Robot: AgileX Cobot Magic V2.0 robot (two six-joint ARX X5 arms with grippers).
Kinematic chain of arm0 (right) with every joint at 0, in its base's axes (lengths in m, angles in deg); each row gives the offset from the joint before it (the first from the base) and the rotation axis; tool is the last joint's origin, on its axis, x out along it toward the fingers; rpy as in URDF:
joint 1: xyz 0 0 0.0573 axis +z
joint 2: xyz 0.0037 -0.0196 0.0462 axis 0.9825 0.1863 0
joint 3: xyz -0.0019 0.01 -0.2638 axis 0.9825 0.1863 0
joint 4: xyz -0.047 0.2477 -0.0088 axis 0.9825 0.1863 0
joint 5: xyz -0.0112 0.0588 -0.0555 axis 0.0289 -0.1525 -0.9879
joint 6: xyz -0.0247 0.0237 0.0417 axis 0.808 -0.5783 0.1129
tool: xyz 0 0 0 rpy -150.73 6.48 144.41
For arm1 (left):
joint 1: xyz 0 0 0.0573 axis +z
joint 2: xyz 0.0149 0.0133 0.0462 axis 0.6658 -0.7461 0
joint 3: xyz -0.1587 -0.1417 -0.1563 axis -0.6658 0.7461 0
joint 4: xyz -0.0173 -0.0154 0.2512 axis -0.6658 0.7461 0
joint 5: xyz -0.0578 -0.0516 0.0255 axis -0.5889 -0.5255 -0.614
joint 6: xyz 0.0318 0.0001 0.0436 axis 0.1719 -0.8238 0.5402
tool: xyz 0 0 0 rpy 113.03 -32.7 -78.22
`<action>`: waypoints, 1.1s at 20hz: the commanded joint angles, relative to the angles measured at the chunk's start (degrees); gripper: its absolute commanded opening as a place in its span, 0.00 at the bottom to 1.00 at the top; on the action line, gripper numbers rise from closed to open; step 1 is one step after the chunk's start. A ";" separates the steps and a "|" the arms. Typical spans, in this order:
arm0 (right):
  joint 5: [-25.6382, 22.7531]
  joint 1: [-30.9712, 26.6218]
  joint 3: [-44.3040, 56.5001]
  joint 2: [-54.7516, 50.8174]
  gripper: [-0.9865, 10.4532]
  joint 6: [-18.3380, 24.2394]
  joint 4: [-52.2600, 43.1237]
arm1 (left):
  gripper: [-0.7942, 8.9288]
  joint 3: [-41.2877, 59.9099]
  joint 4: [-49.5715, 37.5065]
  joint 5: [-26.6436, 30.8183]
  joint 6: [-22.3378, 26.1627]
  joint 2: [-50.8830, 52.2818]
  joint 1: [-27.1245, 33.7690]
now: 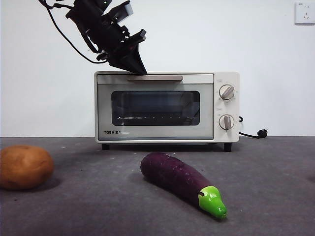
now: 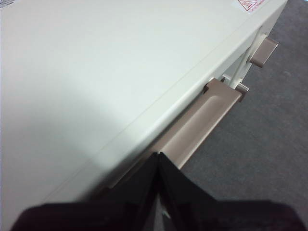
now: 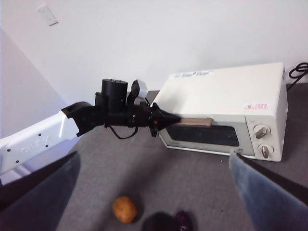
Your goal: Take the eggplant from the table,put the eggplant in the oven
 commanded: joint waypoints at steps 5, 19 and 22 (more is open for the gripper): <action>0.22 0.13 -0.20 -0.20 0.58 -0.13 0.96 | 0.08 0.90 5.18 0.50 1.18 -3.50 -0.72; 0.20 0.13 -0.20 -0.17 0.58 0.24 0.35 | 0.08 0.92 14.73 -3.89 2.62 -3.50 -5.55; 0.20 0.13 -0.20 -0.17 0.58 0.26 0.33 | 0.08 0.92 18.05 -3.87 2.71 -3.50 -6.71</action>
